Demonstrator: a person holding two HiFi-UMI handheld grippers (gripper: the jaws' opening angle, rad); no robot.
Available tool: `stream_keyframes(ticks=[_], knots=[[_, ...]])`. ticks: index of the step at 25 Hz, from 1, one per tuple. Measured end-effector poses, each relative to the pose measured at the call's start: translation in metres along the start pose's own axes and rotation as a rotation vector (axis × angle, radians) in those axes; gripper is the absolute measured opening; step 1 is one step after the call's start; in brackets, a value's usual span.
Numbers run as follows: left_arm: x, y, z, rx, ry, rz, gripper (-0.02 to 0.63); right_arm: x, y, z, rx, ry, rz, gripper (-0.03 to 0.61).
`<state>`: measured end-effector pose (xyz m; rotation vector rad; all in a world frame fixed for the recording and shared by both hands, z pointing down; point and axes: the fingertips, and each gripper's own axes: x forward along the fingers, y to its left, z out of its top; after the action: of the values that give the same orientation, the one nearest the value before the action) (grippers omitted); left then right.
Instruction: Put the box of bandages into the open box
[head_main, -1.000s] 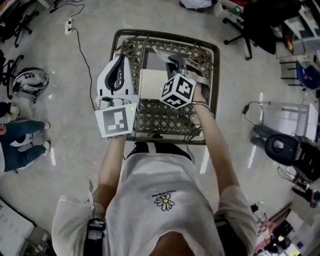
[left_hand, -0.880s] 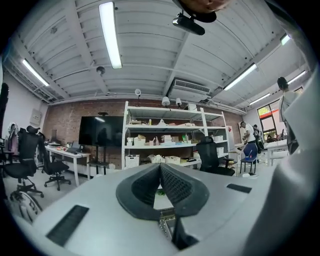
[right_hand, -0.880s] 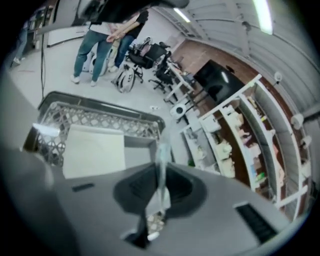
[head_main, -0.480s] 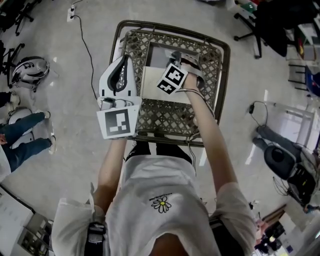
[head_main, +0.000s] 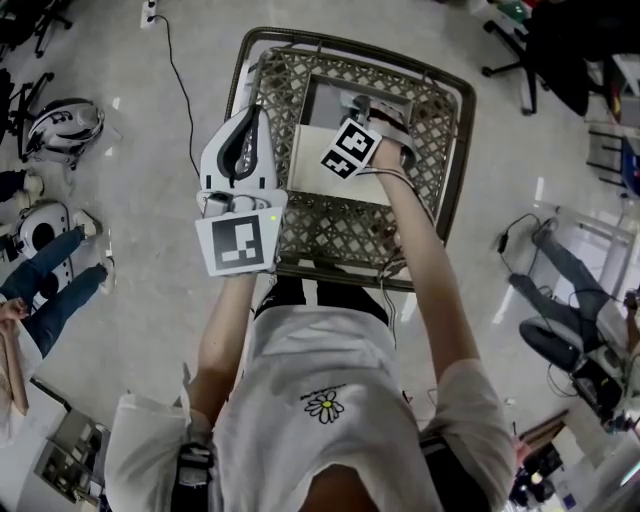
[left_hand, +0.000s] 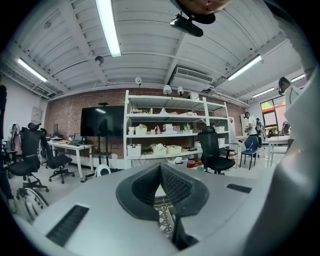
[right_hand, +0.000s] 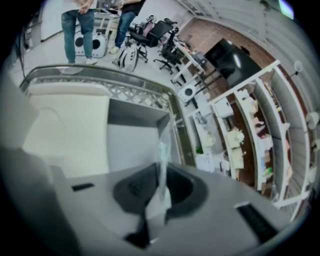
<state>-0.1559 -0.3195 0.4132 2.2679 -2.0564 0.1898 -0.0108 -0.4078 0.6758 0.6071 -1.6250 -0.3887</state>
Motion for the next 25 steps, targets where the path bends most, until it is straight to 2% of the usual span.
stream_keyframes(ticks=[5, 8, 19, 25], knots=[[-0.002, -0.003, -0.003, 0.002, 0.003, -0.01, 0.021, 0.004, 0.001, 0.001, 0.011, 0.014, -0.034, 0.057], [-0.005, -0.003, -0.005, -0.003, 0.01, -0.007, 0.021, 0.004, 0.003, -0.001, 0.032, 0.022, -0.041, 0.147], [-0.011, -0.006, 0.002, -0.014, -0.013, -0.014, 0.021, -0.017, -0.002, 0.004, 0.115, -0.007, -0.01, 0.193], [-0.017, -0.007, 0.007, -0.029, -0.032, -0.015, 0.021, -0.032, -0.007, 0.003, 0.111, -0.006, -0.029, 0.195]])
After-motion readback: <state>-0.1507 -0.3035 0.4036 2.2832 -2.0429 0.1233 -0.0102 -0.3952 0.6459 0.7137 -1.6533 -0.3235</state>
